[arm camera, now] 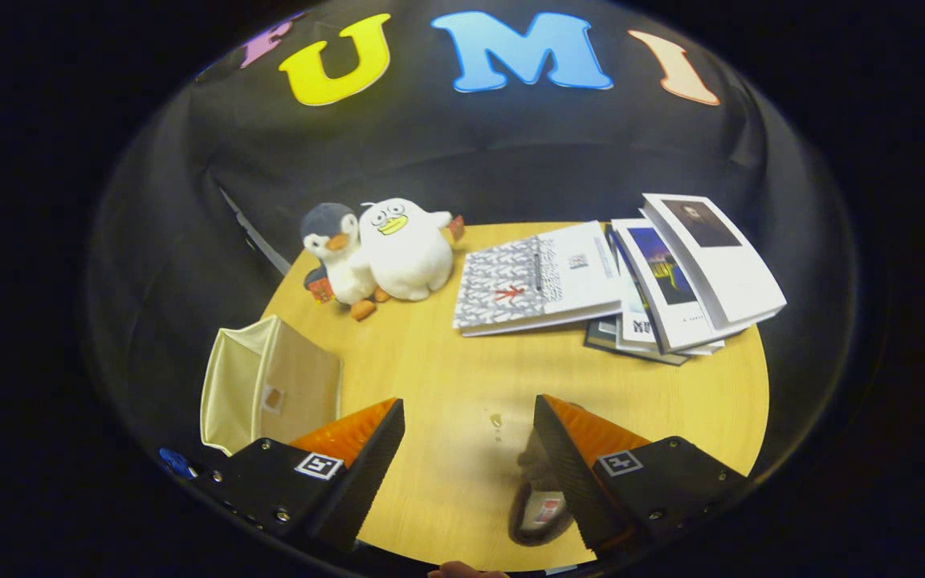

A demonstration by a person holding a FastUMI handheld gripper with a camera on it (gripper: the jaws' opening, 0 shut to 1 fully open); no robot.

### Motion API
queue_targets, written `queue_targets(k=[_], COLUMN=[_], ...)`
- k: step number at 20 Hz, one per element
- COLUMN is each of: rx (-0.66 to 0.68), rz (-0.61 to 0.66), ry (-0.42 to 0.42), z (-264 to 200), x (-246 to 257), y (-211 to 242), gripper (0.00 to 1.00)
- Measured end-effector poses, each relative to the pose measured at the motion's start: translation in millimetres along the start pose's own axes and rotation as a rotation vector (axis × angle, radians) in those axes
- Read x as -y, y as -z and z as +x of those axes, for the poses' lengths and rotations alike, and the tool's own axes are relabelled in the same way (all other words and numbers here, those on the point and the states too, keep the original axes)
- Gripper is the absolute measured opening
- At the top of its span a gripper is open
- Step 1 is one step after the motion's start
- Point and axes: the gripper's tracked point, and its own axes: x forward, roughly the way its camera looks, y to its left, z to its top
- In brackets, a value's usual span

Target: Open the storage box then place both shoes into the box .Put the left shoe in first, then the right shoe, with the right side of both shoes facing outward in a uniform manner.

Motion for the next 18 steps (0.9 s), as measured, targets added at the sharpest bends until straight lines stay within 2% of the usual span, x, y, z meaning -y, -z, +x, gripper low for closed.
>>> queue_targets(k=[4,10,18], rx=[-0.042,-0.127,-0.23], rz=[0.049,0.086,0.102], ry=[0.06,0.102,0.101], z=[5,12,23], x=[48,82,108], y=[34,90,136], gripper=[0.99,0.99,0.99])
